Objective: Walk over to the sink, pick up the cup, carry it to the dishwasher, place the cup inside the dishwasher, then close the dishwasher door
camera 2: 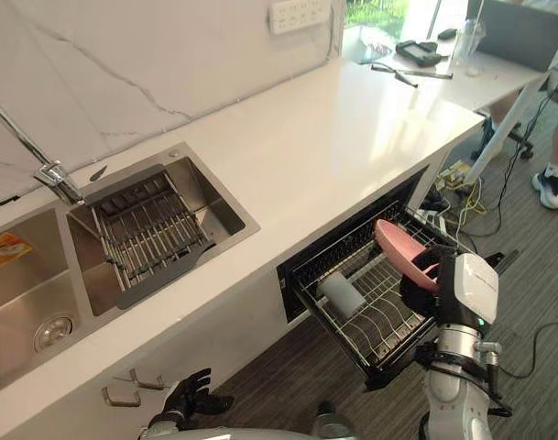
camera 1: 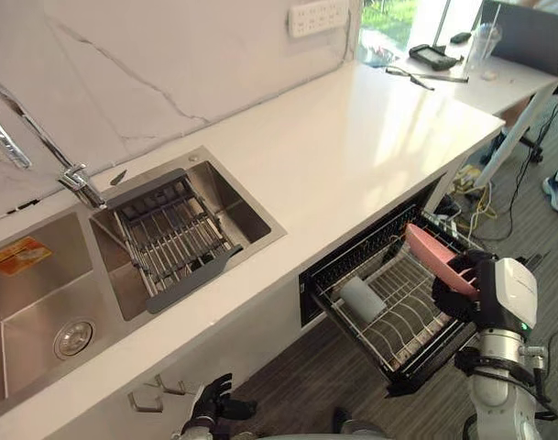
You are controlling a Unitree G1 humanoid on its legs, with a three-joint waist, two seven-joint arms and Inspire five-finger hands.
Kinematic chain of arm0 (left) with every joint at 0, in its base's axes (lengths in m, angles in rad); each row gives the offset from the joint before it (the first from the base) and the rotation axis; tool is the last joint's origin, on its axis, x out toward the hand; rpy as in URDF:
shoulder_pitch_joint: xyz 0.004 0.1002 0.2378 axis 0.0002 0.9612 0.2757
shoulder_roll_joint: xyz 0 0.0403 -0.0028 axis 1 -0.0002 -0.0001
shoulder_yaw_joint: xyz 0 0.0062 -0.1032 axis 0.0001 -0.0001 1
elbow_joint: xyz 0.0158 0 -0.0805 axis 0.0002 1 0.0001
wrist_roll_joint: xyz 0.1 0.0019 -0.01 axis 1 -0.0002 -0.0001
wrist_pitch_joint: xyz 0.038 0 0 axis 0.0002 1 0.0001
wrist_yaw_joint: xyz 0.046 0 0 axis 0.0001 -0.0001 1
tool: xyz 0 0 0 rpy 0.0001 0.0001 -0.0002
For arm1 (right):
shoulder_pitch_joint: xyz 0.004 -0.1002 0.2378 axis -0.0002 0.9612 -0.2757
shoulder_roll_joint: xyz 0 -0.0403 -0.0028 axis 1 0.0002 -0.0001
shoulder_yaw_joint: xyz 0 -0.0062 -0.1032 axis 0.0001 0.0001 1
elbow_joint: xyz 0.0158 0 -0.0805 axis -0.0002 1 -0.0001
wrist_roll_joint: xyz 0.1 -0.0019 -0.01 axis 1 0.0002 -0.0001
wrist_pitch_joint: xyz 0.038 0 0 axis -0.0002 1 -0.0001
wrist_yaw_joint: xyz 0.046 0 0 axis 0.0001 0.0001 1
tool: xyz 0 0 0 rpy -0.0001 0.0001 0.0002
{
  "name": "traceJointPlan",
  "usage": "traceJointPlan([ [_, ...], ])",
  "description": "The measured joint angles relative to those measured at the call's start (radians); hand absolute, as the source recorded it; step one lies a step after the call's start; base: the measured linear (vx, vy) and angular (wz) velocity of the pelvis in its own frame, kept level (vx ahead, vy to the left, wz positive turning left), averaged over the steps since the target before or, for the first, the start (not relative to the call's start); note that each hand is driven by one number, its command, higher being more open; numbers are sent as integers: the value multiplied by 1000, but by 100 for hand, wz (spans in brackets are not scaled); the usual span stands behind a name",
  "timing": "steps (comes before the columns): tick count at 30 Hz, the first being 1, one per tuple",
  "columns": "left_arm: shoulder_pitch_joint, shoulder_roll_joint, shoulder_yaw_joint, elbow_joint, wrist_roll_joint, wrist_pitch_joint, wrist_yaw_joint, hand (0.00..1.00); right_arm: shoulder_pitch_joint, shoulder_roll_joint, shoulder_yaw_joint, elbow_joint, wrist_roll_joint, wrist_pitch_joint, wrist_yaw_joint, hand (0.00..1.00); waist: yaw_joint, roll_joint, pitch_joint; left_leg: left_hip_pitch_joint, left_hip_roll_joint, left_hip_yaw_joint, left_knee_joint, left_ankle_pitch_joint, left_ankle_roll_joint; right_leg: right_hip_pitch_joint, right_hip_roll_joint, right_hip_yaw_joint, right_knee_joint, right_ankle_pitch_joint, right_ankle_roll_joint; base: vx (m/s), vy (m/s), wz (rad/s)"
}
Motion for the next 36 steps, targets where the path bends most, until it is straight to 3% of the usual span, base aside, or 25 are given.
traceJointPlan([
  [4, -15, -20, -10, -11, -1, -5, 0, 90, -104, -54, -59, 70, 69, 10, -29, 30, -4, 33, 58, -61, -7, -1, 27, 6, 9, -93, -11, 17, 88, -26, -2, -45, -6, -8],
  [15, -54, -11, -8, -55, -22, -23, 1, 90, -373, -169, -41, 326, 230, 11, -37, 30, -3, 31, 184, -169, -23, -17, 77, -2, 27, -260, -35, 34, 249, -71, -5, -73, -14, 0],
  [21, -78, 0, -9, -79, -57, -42, 2, 90, -511, -242, 75, 482, 246, 11, -29, 30, -1, 30, 249, -206, -30, -59, 95, 1, 31, -285, -43, 20, 268, -71, -5, -21, -5, 9],
  [29, -99, 7, -16, -82, -63, -57, 3, 90, -657, -282, 199, 622, 262, 10, -3, 30, 7, 22, 282, -234, -39, -77, 107, 5, 36, -296, -56, 5, 270, -70, -3, -3, 9, 8],
  [36, -113, 10, -34, -86, -69, -62, 7, 90, -739, -304, 233, 738, 263, 16, -4, 30, 25, 22, 283, -266, -41, -100, 124, 5, 37, -312, -60, -4, 267, -68, -1, 0, 2, 7],
])
